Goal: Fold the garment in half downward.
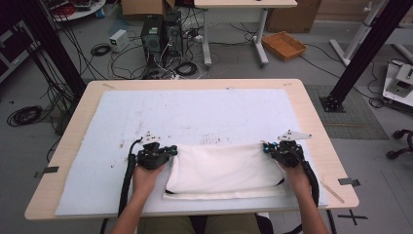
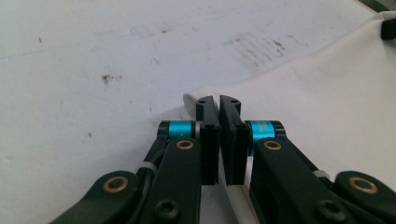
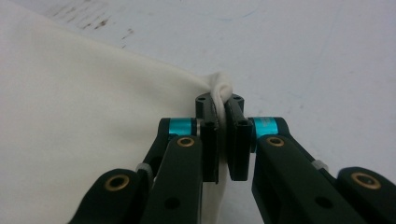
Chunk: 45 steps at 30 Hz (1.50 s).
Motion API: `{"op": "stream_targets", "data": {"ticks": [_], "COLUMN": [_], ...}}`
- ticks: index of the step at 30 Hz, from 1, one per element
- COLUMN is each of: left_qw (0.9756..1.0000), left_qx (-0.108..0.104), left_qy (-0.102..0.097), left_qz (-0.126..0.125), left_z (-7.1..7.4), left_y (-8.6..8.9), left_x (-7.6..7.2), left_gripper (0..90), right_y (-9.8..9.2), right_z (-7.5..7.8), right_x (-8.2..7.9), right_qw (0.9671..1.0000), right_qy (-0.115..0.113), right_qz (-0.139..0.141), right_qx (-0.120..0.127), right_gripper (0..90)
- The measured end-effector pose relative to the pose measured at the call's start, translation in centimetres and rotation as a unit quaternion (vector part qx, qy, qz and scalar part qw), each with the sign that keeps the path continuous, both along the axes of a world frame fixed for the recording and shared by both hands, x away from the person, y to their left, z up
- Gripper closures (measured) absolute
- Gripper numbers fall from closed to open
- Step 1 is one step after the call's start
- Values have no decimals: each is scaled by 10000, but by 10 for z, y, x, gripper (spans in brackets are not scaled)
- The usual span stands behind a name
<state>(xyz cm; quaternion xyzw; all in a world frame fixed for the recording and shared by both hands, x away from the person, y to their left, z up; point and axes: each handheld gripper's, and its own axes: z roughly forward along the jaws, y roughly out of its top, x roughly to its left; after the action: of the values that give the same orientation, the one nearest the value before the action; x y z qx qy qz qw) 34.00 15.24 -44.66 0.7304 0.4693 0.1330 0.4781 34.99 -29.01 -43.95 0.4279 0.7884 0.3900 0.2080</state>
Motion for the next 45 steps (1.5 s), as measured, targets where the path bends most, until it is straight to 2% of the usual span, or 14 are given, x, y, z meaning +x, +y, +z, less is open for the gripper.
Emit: {"op": "stream_targets", "data": {"ticks": [3, 4, 9, 15, 16, 17, 20, 24, 25, 26, 29, 32, 39, 45], "left_qw": [9999, 9998, 9995, 9990, 9993, 9994, 9997, 9998, 9999, 9997, 9994, 9991, 9988, 9973], "left_qx": [-112, -109, -171, 113, 99, 77, 158, 141, 107, 87, 113, 163, 31, 390], "left_qy": [43, 51, -67, -167, -87, -10, -113, -135, -107, -106, -73, -69, -12, 261], "left_qz": [106, 127, 254, 389, 353, 323, 165, 76, -73, -212, -319, -380, -487, -570], "left_z": [0, 1, 8, 7, 6, 6, 8, 10, 11, 11, 10, 6, 4, -2], "left_y": [-5, -6, -13, -19, -18, -18, -18, -14, -7, -4, -1, 1, -6, -18], "left_x": [11, 14, 30, 40, 40, 39, 25, 15, -3, -17, -28, -40, -46, -43], "left_gripper": [863, 863, 863, 854, 787, 719, 717, 699, 666, 657, 651, 635, 602, 672], "right_y": [-1, -5, -8, -9, -8, -8, -10, -11, -12, -12, -12, -21, -41, -35], "right_z": [1, 2, 4, -1, -1, 0, 3, 8, 16, 18, 19, 18, 8, 1], "right_x": [1, 6, 17, 26, 25, 24, 19, 10, -1, -6, -17, -36, -63, -62], "right_qw": [10000, 9994, 9978, 9973, 9971, 9970, 9974, 9967, 9967, 9973, 9984, 9995, 9994, 9996], "right_qy": [-51, -236, -480, -445, -434, -451, -323, -400, -439, -443, -399, -238, 63, 288], "right_qz": [-74, -219, -408, -535, -544, -545, -637, -706, -644, -548, -381, -189, -275, -51], "right_qx": [-26, -97, -209, -240, -312, -324, -86, 54, 226, 187, 113, 53, 197, -10], "right_gripper": [861, 860, 860, 849, 827, 752, 467, 382, 285, 285, 298, 420, 524, 731]}}
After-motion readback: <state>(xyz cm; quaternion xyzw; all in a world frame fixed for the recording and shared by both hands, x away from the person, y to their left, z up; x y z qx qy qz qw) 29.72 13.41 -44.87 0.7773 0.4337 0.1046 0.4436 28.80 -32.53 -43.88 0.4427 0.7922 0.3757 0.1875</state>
